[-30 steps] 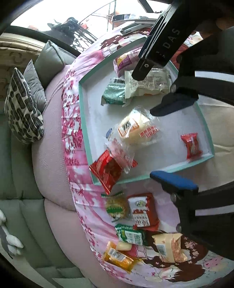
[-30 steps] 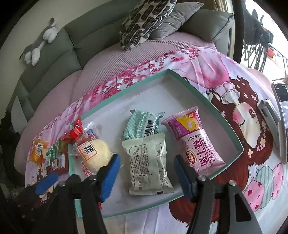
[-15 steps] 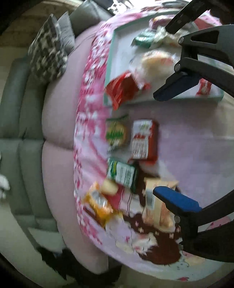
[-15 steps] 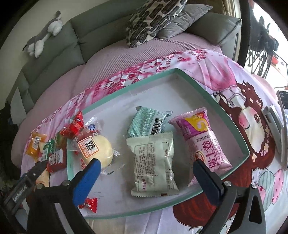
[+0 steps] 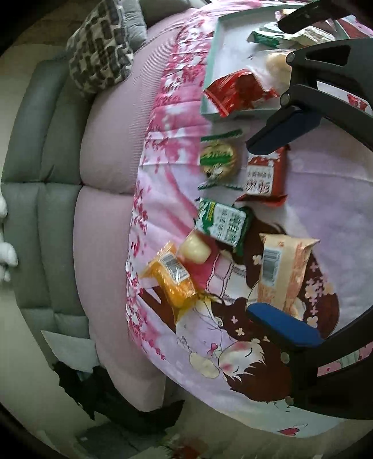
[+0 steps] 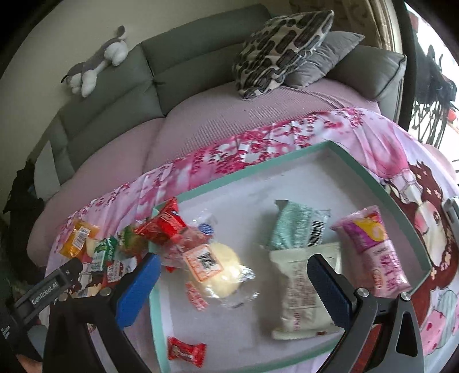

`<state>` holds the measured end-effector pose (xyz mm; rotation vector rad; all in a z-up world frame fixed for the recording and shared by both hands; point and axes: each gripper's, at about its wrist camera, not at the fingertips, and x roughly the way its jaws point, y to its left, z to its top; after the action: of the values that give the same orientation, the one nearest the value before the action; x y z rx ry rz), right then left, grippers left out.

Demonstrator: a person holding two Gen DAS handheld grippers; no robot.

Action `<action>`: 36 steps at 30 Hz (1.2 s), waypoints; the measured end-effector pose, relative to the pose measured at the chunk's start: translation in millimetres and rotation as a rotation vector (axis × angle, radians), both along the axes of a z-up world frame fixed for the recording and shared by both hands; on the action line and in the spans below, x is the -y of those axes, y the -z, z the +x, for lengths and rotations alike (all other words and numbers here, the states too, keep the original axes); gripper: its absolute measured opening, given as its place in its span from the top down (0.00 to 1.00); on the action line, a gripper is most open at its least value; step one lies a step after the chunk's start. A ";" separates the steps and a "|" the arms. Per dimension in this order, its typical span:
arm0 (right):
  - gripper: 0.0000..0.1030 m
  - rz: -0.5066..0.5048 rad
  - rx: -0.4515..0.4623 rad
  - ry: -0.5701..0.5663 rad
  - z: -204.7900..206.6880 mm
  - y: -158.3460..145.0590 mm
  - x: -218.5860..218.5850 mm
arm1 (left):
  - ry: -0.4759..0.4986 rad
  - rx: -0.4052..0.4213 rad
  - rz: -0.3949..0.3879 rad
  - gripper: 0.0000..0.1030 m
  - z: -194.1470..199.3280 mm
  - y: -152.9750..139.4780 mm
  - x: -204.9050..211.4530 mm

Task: Organize snacks
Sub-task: 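Move both open grippers back over the remaining snack pile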

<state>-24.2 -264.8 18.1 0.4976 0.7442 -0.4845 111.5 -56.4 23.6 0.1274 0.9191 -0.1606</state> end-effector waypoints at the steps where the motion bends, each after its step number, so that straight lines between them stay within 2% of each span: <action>1: 0.00 -0.003 0.001 -0.005 2.9 -0.1 -3.5 | -0.006 -0.002 0.000 0.00 1.8 0.6 -2.6; 12: 0.00 -0.023 0.009 -0.179 47.0 -4.0 -64.5 | -0.082 -0.002 0.010 0.00 20.4 2.8 -49.8; 22: 0.00 -0.030 -0.045 -0.250 72.6 6.2 -88.0 | -0.120 -0.043 -0.036 0.00 30.9 5.9 -99.1; 30: 0.00 -0.058 -0.087 -0.311 93.9 15.3 -111.5 | -0.161 -0.119 -0.113 0.00 42.8 21.8 -132.4; 36: 0.02 -0.046 -0.121 -0.359 106.2 28.6 -122.7 | -0.120 -0.192 -0.139 0.00 44.7 37.1 -121.8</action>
<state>82.0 -142.1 -10.5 0.2842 0.9154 -0.1961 156.3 65.4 -13.6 -0.0736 1.1005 -0.1270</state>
